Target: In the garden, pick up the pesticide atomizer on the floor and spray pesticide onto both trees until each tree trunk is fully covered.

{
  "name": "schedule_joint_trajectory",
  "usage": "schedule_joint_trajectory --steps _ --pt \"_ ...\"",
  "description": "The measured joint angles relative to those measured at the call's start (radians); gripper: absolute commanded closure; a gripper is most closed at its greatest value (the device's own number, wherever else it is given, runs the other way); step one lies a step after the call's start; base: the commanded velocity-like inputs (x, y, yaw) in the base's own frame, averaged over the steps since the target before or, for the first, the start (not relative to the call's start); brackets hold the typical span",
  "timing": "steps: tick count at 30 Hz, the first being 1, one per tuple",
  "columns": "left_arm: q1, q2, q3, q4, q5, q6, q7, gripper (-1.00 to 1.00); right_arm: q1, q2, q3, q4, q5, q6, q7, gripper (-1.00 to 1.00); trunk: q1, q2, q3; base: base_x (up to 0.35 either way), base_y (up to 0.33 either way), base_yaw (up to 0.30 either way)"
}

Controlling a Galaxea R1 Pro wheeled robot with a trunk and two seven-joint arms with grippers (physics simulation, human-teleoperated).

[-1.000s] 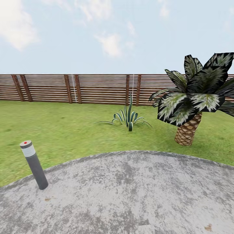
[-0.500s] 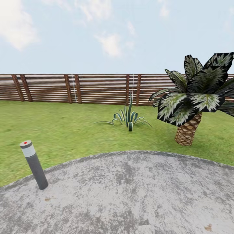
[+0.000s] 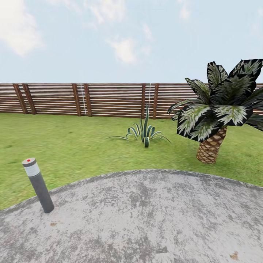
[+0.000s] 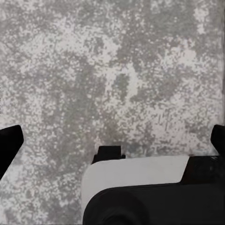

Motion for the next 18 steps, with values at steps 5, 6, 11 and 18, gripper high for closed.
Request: schedule_joint_trajectory --steps 5,6,11,18 --pt "-0.017 0.001 0.0 -0.067 0.0 -0.003 0.0 -1.0 -0.001 0.0 0.0 -0.07 0.0 -0.003 0.0 -1.0 0.0 0.0 0.0 0.0 0.0 0.0" --pt "-0.019 0.001 0.0 -0.085 0.0 -0.003 0.0 -1.0 -0.003 0.0 0.0 -0.077 0.0 -0.004 0.0 -1.0 0.0 0.0 0.0 0.0 0.0 0.0" --pt "-0.076 0.002 0.0 -0.144 0.001 -0.003 0.0 -1.0 -0.025 -0.002 0.0 -0.119 0.002 -0.066 0.0 -1.0 0.0 0.0 0.0 0.0 0.0 0.0" --pt "-0.153 0.005 0.004 -0.142 0.0 -0.004 0.0 -1.0 -0.046 -0.006 0.0 -0.127 0.004 -0.091 0.003 -1.0 0.0 0.0 0.0 0.0 0.0 0.0"
